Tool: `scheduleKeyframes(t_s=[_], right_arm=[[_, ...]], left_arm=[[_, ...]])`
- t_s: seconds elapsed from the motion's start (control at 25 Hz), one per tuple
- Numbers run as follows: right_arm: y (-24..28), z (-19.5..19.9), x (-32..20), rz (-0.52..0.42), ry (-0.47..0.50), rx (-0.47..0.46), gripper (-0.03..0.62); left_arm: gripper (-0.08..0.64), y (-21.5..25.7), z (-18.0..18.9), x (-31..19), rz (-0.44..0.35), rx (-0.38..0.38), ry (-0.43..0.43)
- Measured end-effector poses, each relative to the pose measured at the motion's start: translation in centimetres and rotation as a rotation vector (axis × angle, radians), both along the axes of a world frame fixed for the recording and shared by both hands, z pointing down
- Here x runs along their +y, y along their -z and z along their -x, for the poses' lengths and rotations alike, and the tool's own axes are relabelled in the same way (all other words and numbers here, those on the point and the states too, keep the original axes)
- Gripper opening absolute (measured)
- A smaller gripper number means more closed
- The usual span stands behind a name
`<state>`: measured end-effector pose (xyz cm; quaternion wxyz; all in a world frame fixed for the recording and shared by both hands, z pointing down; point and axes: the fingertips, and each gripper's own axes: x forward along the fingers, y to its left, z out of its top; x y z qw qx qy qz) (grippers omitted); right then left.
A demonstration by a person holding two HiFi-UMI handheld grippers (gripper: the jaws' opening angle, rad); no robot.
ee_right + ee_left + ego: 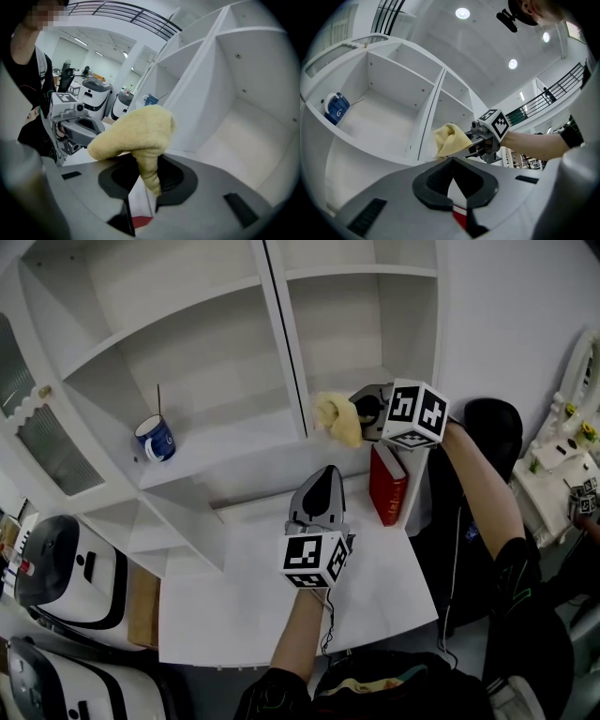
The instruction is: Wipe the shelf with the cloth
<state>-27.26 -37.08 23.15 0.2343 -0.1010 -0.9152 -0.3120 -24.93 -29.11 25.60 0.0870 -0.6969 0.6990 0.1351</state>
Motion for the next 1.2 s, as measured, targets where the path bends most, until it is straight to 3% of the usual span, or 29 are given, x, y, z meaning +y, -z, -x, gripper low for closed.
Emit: scheduleKeyframes(t_s=[0.2, 0.44, 0.76, 1.08, 1.2], right_arm=[[-1.1, -3.4, 2.2, 0.053, 0.084, -0.038, 0.104], [-2.1, -6.7, 1.1, 0.197, 0.015, -0.256, 0.106], [-4.2, -10.3, -1.1, 0.406, -0.251, -0.499, 0.106], [-8.8, -14.6, -0.4, 0.505, -0.464, -0.607, 0.106], [-10.2, -16.3, 0.1, 0.523, -0.534, -0.634, 0.106]], left_arm=[[-0.003, -0.8, -0.5, -0.1, 0.012, 0.017, -0.013], [-0.003, -1.4, -1.0, -0.3, 0.029, 0.039, -0.022], [-0.003, -2.8, -1.8, -0.8, 0.071, 0.048, -0.004], [-0.003, -6.9, -2.8, -0.5, 0.145, 0.086, 0.073], [-0.003, -7.6, -2.2, 0.4, 0.112, 0.092, 0.164]])
